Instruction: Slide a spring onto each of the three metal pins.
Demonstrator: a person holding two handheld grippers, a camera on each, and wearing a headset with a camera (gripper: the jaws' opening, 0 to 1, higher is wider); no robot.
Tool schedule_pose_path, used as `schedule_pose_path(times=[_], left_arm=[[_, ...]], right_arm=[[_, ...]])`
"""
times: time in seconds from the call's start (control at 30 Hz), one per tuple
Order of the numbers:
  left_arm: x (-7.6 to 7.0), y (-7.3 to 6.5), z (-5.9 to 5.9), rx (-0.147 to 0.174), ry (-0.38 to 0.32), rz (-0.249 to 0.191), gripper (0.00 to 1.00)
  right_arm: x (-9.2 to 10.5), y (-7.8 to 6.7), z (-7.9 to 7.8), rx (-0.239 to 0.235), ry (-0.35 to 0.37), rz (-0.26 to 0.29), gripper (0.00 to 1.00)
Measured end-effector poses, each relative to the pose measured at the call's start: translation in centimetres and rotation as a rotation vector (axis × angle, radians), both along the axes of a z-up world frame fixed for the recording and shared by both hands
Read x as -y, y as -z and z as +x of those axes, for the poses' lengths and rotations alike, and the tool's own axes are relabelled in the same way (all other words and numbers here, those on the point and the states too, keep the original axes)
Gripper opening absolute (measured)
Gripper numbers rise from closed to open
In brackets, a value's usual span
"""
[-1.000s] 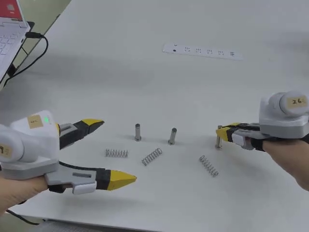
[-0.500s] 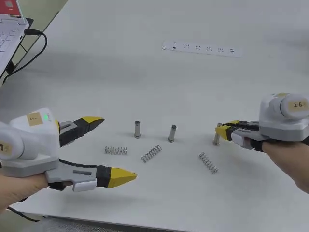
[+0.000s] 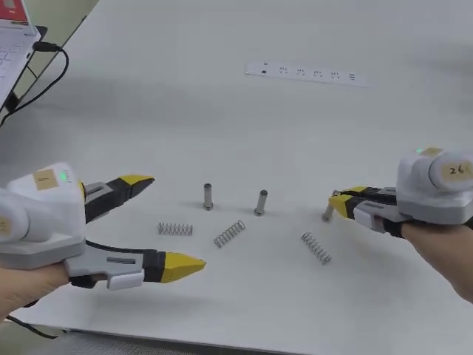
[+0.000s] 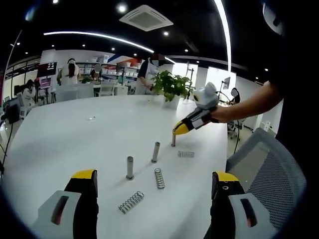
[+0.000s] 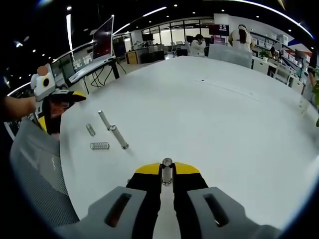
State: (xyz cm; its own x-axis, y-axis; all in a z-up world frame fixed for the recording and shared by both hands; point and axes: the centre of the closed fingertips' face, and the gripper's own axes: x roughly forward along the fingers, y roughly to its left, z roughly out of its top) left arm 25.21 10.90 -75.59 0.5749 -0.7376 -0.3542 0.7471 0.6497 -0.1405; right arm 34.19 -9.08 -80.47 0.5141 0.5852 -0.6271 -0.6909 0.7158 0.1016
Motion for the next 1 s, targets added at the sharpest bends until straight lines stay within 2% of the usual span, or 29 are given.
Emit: schedule_pose_path(times=[0.37,0.63,1.0], left_arm=[[-0.1,-0.1,0.2,0.001,0.0,0.0,0.92],[-0.1,-0.1,0.3,0.0,0.0,0.003,0.92],[-0.2,-0.3,0.3,0.003,0.0,0.002,0.92]], right_arm=[[0.1,0.0,-0.3,-0.006,-0.012,-0.004,0.06],[0.1,0.3,-0.7,-0.034,-0.024,-0.005,0.07],[0.3,0.7,-1.1,-0.037,-0.033,-0.017,0.16]])
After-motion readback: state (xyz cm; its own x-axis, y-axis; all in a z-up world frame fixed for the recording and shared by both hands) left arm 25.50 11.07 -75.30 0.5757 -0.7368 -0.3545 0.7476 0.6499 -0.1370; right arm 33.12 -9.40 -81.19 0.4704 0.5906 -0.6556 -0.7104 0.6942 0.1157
